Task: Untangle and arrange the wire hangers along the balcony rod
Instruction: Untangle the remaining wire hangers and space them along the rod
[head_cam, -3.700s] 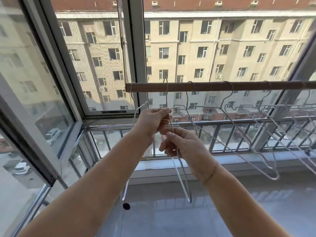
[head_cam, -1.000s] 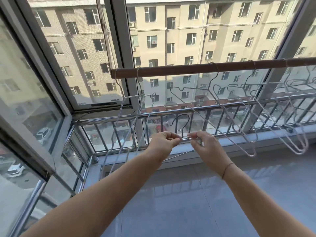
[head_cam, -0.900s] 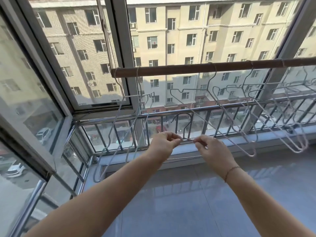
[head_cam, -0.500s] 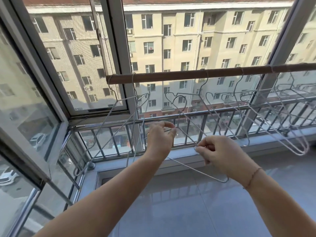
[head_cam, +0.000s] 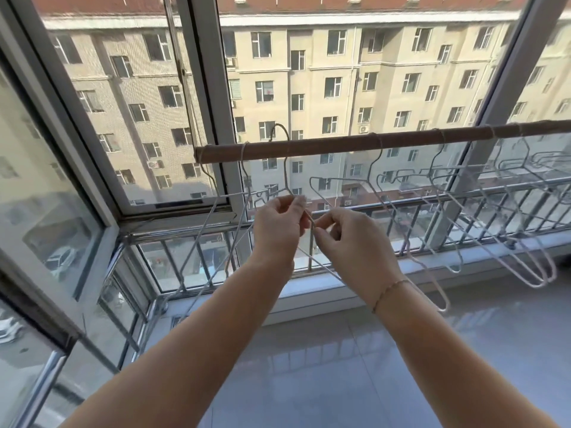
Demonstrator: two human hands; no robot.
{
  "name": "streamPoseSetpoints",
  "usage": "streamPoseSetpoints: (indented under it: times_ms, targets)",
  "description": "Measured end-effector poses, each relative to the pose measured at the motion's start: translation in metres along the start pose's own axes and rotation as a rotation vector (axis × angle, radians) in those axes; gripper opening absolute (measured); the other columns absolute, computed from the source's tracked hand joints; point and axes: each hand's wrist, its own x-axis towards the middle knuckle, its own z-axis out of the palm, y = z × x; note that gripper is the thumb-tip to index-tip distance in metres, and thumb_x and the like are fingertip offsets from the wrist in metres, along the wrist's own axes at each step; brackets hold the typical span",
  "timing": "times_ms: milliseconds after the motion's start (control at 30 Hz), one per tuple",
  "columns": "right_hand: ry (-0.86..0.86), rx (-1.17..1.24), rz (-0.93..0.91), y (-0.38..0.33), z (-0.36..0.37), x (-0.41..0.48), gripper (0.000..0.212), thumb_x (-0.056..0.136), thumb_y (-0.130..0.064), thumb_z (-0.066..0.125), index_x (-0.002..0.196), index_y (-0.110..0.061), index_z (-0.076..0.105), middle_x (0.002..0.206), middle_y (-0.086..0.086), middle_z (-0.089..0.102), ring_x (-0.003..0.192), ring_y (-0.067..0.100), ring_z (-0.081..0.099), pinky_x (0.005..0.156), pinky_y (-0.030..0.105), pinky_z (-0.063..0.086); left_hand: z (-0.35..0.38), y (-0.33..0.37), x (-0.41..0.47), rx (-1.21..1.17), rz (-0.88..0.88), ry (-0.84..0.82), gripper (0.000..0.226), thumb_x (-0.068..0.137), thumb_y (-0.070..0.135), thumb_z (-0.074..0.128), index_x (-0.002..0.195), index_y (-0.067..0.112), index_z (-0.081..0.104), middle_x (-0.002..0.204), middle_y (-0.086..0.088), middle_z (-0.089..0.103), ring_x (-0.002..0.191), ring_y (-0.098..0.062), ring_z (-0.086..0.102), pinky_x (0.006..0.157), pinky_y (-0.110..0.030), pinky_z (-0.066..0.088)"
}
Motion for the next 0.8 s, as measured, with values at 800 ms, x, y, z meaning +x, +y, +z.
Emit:
streamPoseSetpoints:
  times_ms: [800]
  targets:
    - [0.245,0.008,0.103,0.069,-0.038,-0.012,0.016,0.086,-0.033,0.057,0.099,-0.024,0.06,0.088,-0.008,0.061,0.077,0.005,0.057,0.067,0.018,0.044,0.067,0.0,-0.012,0.386,0.415,-0.227,0.022,0.091,0.027,0.056,0.112,0.021,0.054,0.107,0.004,0.059,0.1,-0.007,0.056,0.088,-0.025,0.047]
